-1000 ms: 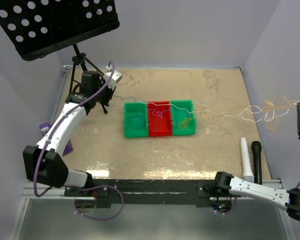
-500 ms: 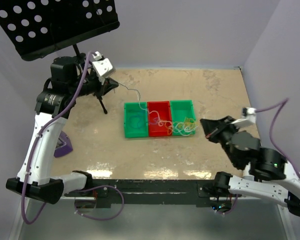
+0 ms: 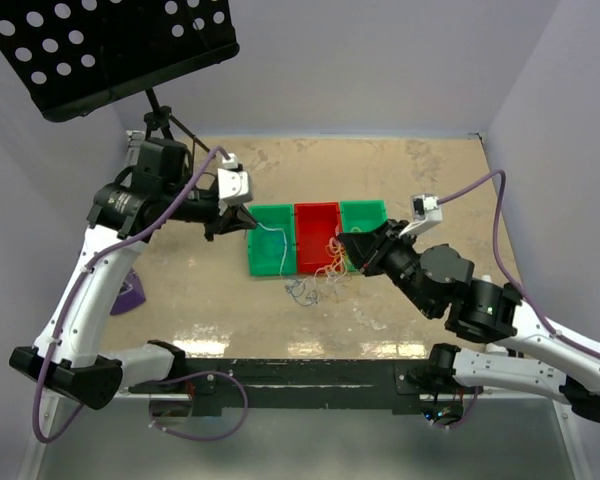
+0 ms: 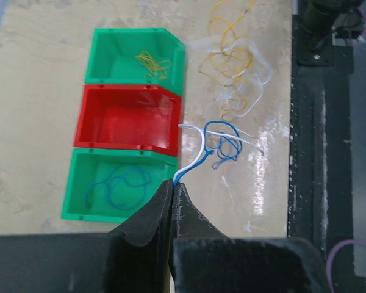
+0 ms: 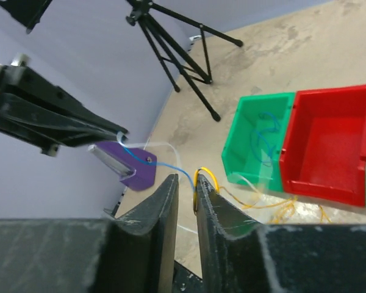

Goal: Untangle the cables

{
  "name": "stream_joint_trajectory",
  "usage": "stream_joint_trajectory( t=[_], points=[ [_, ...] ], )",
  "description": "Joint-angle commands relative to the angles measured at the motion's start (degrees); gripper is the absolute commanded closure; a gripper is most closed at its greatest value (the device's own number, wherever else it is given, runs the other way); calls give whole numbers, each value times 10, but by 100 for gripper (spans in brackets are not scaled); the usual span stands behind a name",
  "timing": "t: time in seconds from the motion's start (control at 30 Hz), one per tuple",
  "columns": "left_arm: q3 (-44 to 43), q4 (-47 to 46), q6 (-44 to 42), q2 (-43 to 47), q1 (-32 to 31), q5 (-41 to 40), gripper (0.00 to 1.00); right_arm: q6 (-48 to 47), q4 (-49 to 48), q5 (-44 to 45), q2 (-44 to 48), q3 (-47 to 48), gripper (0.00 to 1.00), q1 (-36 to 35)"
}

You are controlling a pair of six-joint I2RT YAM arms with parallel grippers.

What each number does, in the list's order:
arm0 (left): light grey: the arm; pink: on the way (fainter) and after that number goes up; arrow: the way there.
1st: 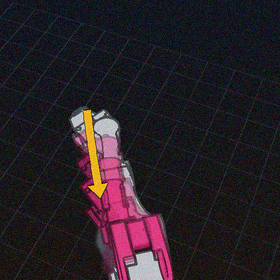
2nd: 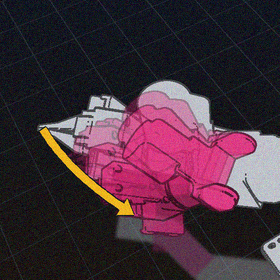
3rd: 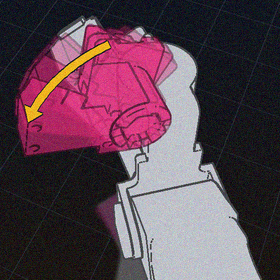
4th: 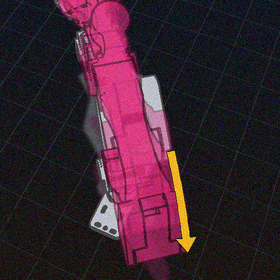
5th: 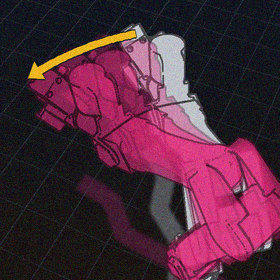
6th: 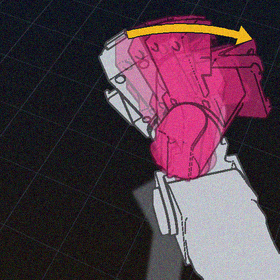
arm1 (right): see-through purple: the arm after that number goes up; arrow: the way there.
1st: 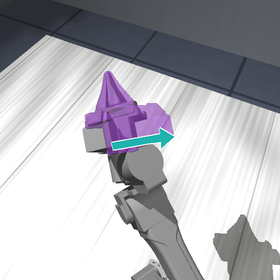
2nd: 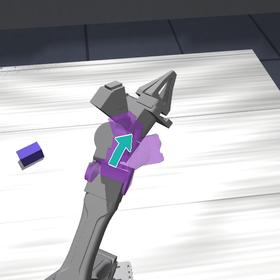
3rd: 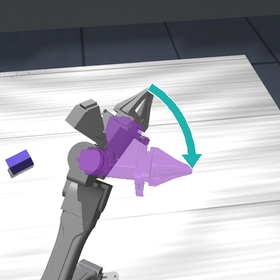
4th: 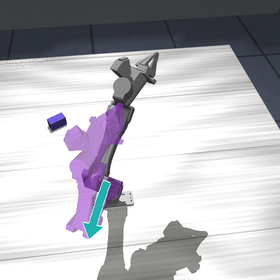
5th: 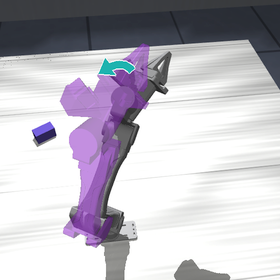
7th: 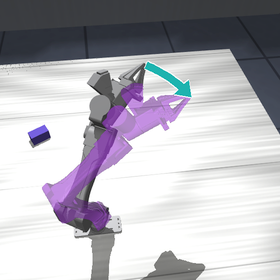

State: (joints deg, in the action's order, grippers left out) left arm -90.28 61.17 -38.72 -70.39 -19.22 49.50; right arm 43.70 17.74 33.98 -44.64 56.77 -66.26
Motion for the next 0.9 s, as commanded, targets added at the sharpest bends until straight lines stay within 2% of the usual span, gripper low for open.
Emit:
stream_joint_trajectory(
  t=[0.0,0.17,0.33,0.53,0.63,0.73,0.87],
  points=[
    [41,16,-28,3,-39,12,100,-61,-131,-76,-27,-17,74,-1],
    [45,1,-19,2,-56,10,100,-106,-194,-144,-66,-19,66,-1],
    [41,3,-24,-3,-57,13,100,-138,-212,-198,-106,-24,52,-1],
    [42,6,-30,-1,-57,10,100,-152,-227,-232,-127,-44,49,-1],
    [38,10,-33,-2,-57,10,100,-155,-216,-220,-131,-49,49,-1],
    [34,11,-35,-2,-57,8,100,-146,-209,-197,-128,-54,57,-1],
    [50,0,-27,2,-57,-7,100,-130,-191,-147,-104,-41,87,-1]
  ],
)
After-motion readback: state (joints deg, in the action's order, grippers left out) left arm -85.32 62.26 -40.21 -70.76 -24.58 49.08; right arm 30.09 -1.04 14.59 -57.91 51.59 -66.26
